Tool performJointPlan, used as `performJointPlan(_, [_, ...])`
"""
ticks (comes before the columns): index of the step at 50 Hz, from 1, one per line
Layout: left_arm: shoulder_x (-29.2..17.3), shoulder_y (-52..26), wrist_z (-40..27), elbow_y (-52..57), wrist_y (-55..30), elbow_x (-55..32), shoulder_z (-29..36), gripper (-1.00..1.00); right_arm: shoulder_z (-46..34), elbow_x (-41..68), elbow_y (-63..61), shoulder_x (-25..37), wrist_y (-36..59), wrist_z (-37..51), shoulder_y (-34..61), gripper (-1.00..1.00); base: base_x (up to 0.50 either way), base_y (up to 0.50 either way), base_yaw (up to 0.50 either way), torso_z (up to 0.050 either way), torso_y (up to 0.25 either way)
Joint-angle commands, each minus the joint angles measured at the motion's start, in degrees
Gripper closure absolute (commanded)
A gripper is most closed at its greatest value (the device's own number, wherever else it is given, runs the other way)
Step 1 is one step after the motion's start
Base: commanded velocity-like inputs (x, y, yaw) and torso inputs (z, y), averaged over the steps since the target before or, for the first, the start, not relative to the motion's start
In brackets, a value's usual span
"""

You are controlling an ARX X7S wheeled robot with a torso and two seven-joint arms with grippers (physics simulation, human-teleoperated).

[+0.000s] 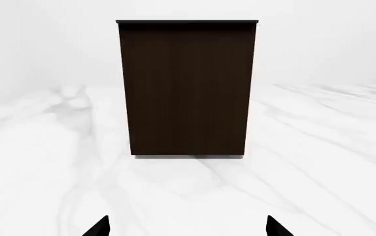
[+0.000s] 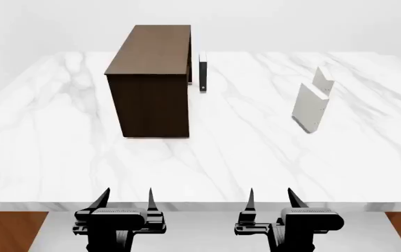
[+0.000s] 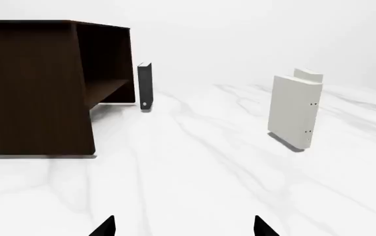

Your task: Pick up the book on the right and place it under the cabinet shelf.

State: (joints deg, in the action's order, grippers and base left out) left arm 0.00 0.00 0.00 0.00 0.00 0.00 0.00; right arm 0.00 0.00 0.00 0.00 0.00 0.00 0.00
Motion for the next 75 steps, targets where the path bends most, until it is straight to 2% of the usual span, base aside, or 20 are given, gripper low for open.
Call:
performJointPlan(1, [-0.9, -0.08, -0.94, 0.97, -0.76, -1.26, 0.93, -1.0, -1.05, 1.17, -0.79, 0.84, 0.7, 1.13, 0.01, -1.0, 0.0, 0.0, 0.0, 0.0, 0.0])
performJointPlan(10, [-2.92, -1.11, -2.79, 7.92, -5.02, -3.42, 1.94, -1.0, -1.82, 5.43, -11.0, 2.87, 7.12, 2.58, 0.76, -1.0, 0.0, 0.0, 0.0, 0.0, 0.0])
performJointPlan(20, [-5.52, -3.15, -3.74, 20.05, -13.98, -2.92, 3.23, -1.0, -1.23, 8.05, -21.31, 5.07, 16.15, 3.96, 4.92, -1.0, 0.0, 0.0, 0.0, 0.0, 0.0])
performJointPlan(32, [-8.6, -11.36, -3.64, 31.62, -28.25, -3.23, 3.75, -1.0, 0.53, 13.07, -31.13, 7.17, 27.82, 5.28, 13.23, -1.0, 0.0, 0.0, 0.0, 0.0, 0.0])
performJointPlan(39, [-9.67, -15.23, -3.49, 34.77, -33.25, -3.14, 4.53, -1.0, 2.35, 15.68, -34.57, 7.95, 33.2, 6.75, 18.58, -1.0, 0.0, 0.0, 0.0, 0.0, 0.0])
performJointPlan(51, [-10.77, -19.74, -3.71, 37.96, -38.31, -3.65, 4.19, -1.0, 4.46, 18.4, -37.5, 9.1, 38.09, 8.47, 24.01, -1.0, 0.0, 0.0, 0.0, 0.0, 0.0])
performJointPlan(75, [-11.37, -21.0, -4.66, 40.25, -40.63, -4.76, 3.86, -1.0, 6.72, 21.37, -38.65, 9.97, 40.66, 10.44, 27.38, -1.0, 0.0, 0.0, 0.0, 0.004, 0.0])
